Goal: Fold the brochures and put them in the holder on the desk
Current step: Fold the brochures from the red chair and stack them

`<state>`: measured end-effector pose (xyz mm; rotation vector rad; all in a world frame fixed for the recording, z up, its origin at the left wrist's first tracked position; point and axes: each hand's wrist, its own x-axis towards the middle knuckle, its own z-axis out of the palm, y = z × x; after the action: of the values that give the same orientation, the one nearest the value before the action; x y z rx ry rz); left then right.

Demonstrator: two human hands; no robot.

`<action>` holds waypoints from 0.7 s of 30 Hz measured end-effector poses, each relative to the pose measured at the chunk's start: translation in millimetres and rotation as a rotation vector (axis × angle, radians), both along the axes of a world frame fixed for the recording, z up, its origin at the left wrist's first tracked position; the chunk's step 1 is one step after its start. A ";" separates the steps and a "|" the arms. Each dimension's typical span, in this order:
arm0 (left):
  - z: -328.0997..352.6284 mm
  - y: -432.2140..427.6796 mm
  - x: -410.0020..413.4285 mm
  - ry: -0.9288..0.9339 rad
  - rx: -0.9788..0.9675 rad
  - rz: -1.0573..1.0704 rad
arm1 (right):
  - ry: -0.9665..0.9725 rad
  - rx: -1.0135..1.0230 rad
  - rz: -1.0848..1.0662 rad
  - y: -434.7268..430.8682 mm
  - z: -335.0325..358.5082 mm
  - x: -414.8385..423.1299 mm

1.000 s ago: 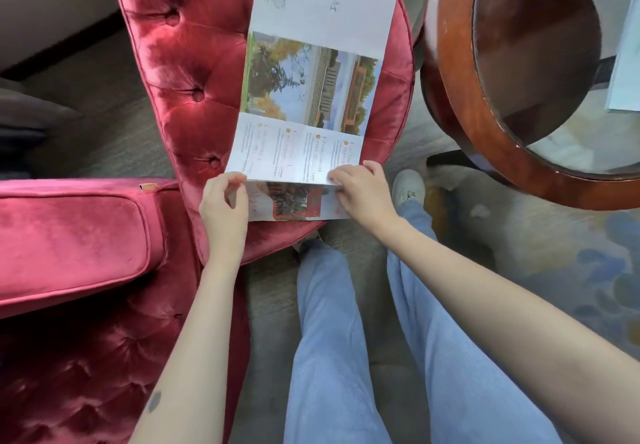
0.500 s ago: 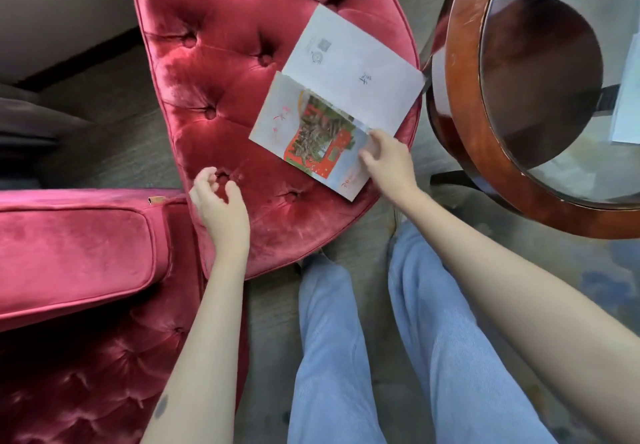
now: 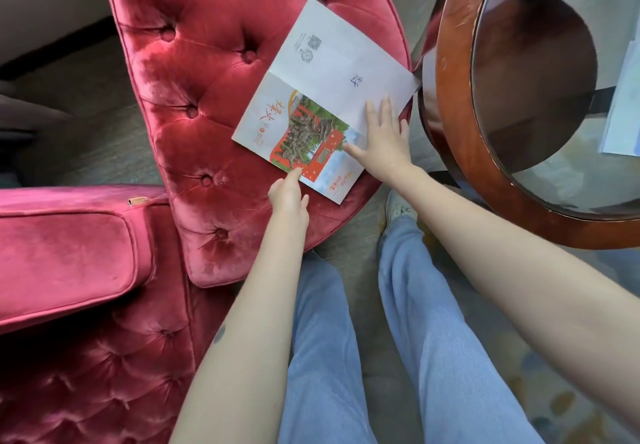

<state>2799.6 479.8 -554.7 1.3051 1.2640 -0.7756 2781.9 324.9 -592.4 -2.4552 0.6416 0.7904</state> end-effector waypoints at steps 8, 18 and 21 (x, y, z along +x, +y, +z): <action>-3.0 8.4 17.7 -0.182 -0.184 0.023 | -0.033 0.068 -0.036 -10.5 7.4 -1.0; 40.1 46.4 14.2 -0.463 -0.312 -0.356 | -0.343 0.642 -0.309 -12.9 71.8 -6.0; 53.7 49.9 12.1 -0.493 -0.321 -0.444 | -0.374 0.738 -0.283 -9.0 92.8 -12.6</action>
<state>2811.6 529.7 -501.0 1.4105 0.4404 -0.8517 2769.3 315.9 -499.6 -1.7188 0.4338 0.3448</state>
